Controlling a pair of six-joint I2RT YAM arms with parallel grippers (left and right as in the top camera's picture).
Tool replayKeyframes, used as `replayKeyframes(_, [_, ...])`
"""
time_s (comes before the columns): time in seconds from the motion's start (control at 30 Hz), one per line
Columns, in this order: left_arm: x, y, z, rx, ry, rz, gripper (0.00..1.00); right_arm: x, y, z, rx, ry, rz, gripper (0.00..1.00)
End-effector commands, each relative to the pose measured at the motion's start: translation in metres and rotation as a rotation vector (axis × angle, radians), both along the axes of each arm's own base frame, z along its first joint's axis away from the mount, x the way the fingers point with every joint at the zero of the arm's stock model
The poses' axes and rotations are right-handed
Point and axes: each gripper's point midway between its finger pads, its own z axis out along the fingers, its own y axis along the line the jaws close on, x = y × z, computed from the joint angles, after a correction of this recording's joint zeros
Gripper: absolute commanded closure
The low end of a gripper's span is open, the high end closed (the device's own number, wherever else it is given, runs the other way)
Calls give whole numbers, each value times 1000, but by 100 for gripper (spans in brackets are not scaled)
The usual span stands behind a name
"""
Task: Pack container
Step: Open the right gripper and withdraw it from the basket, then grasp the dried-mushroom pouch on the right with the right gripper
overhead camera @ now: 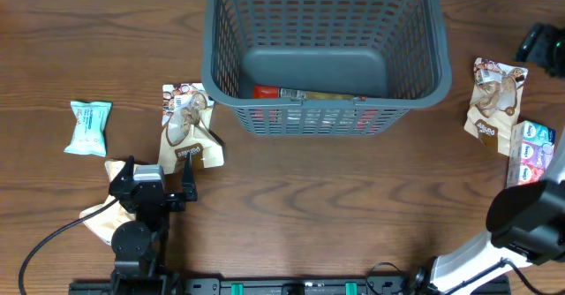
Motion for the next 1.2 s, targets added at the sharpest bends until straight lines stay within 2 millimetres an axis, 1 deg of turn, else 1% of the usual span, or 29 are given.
replayKeyframes(0.0, [-1,0,-19,11,57,2,1,4,-2,-38,76,35,56,18])
replayKeyframes(0.13, [-1,0,-19,11,57,2,1,8,-14,-75,102,100,100,16])
replayKeyframes(0.23, [-1,0,-19,11,57,2,1,10,-16,-99,130,141,115,16])
replayKeyframes(0.3, [-1,0,-19,11,56,2,1,11,-17,-115,146,166,116,16])
replayKeyframes(0.43, [-1,0,-19,10,56,2,1,11,-17,-157,189,242,128,15])
replayKeyframes(0.53, [-1,0,-19,10,55,1,1,11,-15,-184,209,290,154,15])
replayKeyframes(0.63, [-1,0,-18,6,51,2,1,14,-15,-203,213,311,169,15])
replayKeyframes(0.73, [-1,0,-18,6,51,2,1,17,-15,-217,217,318,172,14])
replayKeyframes(0.83, [-1,0,-18,6,52,2,1,21,-17,-228,215,314,172,13])
replayKeyframes(0.9, [-1,0,-18,5,51,2,1,24,-18,-231,210,311,181,14])
replayKeyframes(1.0, [-1,0,-18,-19,51,6,1,28,-16,-232,201,302,203,16])
replayKeyframes(1.07, [-1,0,-18,-35,51,9,1,30,-15,-231,196,299,214,21])
replayKeyframes(1.1, [-1,0,-18,-35,51,9,1,30,-14,-231,195,299,216,28])
replayKeyframes(1.13, [-1,0,-18,-34,51,9,1,31,-13,-231,194,300,222,37])
replayKeyframes(1.17, [-1,0,-18,-34,51,9,1,31,-12,-231,194,300,227,49])
